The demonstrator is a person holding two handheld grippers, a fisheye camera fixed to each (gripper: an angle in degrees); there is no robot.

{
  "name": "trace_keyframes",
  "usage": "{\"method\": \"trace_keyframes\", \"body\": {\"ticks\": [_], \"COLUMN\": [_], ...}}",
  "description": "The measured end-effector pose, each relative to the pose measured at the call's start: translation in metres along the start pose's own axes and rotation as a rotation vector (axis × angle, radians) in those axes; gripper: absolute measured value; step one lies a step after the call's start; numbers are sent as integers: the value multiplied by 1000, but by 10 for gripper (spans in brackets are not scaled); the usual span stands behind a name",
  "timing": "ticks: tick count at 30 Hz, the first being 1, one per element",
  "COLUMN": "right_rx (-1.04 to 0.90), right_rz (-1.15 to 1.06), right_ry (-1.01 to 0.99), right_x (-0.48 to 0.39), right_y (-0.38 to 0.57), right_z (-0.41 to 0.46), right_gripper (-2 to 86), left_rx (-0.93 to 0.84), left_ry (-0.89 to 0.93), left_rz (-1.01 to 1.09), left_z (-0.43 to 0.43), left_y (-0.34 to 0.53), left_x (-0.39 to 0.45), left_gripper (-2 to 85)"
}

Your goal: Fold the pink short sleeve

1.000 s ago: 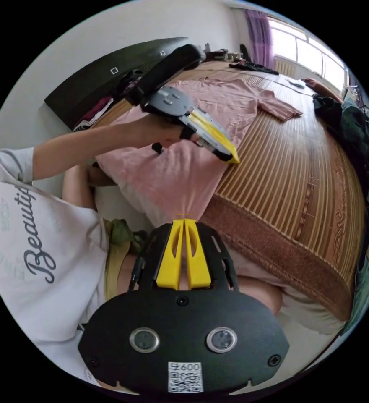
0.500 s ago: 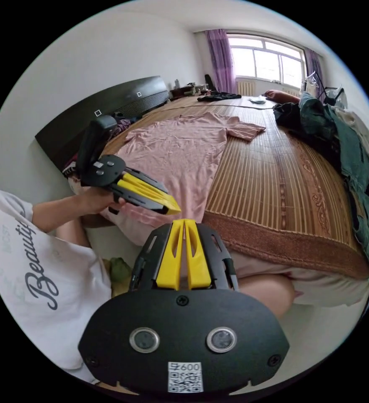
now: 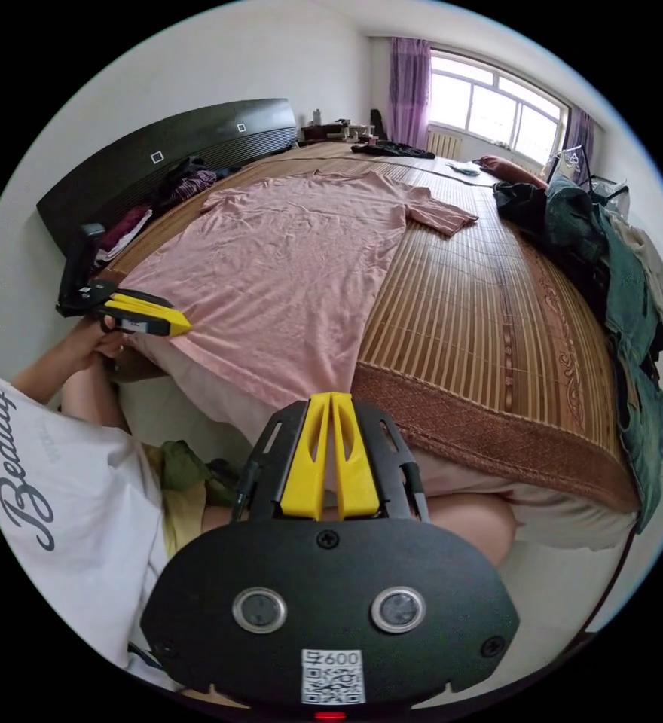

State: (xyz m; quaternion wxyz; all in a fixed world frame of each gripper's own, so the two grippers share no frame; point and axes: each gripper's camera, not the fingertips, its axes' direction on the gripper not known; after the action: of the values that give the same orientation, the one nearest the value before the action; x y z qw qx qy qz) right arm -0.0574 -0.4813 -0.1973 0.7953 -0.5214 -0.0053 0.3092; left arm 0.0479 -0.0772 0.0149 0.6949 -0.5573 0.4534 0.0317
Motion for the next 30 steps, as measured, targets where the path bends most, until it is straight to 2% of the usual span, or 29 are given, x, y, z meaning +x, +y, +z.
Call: {"method": "trace_keyframes", "body": {"ticks": [6,7,10,12,14,17,18,20,22,26,28,30], "right_rx": [11,11,18,16,21,123,137,138,110,55,34,65], "right_rz": [41,43,54,68,58,5,-12,-66,-71,-23,-26,32], "right_ry": [-21,-21,-30,-34,-17,-17,-22,-42,-68,-109,-95,-148], "right_x": [4,5,7,9,1,-27,-33,-53,-57,-38,-24,-2], "right_y": [-5,-8,-13,-18,-30,-56,-62,-92,-112,-143,-148,-151], "right_z": [3,2,0,-5,-18,-38,-39,-33,-21,-8,-10,-21], "right_gripper": [-9,-9,-9,-9,-9,-9,-9,-9,-9,-9,-9,-9], "left_rx": [-59,-102,-165,-126,78,214,224,275,264,140,206,260], "left_ry": [-153,-241,-410,-434,-395,-343,-316,-114,5,40,119,115], "left_rz": [-79,-110,-329,-455,-504,-419,-406,-351,-308,-300,-352,-435], "left_z": [-84,-107,-183,-238,-305,-328,-326,-307,-284,-260,-283,-319], "left_y": [27,39,90,117,127,94,84,41,6,-44,-36,-16], "left_x": [22,19,-6,-12,10,53,60,80,98,130,125,116], "left_gripper": [9,9,9,8,6,4,4,4,3,4,5,6]}}
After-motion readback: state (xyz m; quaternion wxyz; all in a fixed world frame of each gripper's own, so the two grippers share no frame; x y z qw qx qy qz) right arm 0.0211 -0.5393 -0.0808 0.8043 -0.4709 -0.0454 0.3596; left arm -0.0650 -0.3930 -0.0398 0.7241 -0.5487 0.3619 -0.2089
